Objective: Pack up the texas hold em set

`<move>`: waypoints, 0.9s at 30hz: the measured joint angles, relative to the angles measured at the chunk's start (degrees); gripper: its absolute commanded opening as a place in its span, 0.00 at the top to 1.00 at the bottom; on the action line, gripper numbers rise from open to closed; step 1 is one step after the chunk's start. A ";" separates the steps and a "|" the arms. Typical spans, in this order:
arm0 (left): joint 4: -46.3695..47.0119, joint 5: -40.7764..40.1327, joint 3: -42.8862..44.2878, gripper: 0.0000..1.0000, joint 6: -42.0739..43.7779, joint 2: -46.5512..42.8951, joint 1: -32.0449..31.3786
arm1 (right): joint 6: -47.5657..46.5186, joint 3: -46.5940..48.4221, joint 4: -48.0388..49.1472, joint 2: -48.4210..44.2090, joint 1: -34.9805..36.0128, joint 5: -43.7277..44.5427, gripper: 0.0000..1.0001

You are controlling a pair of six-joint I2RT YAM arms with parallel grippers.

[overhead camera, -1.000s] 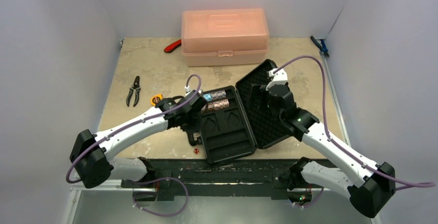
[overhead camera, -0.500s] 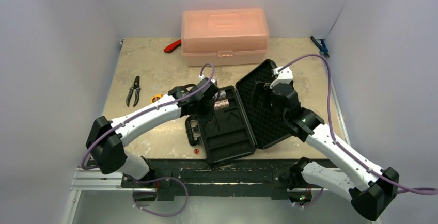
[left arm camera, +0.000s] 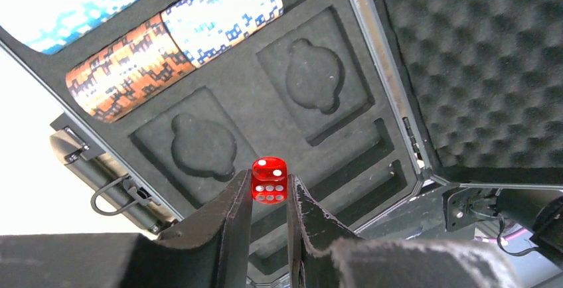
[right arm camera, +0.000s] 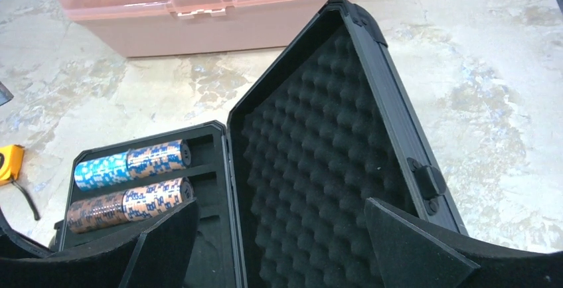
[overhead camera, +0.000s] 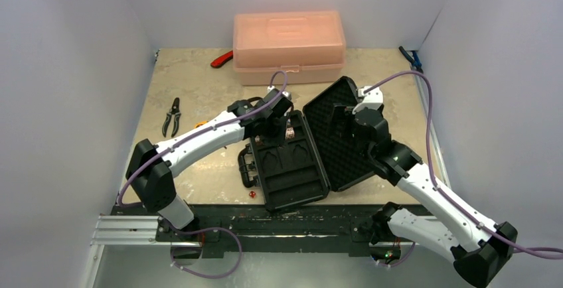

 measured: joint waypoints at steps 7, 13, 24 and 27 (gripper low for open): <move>-0.74 0.15 5.18 1.00 1.51 3.63 0.00 | 1.22 -0.13 -0.28 -2.64 0.00 4.61 0.01; -0.79 0.37 9.68 1.00 2.01 7.52 0.00 | 3.74 -1.03 -0.26 -6.14 0.00 8.57 0.01; -1.22 0.44 19.65 1.00 3.15 16.57 0.57 | 6.05 -2.14 -0.37 -8.02 0.00 11.65 0.01; -1.46 0.44 22.27 1.00 3.65 18.58 1.40 | 6.10 -2.14 -0.55 -7.54 0.00 11.69 0.01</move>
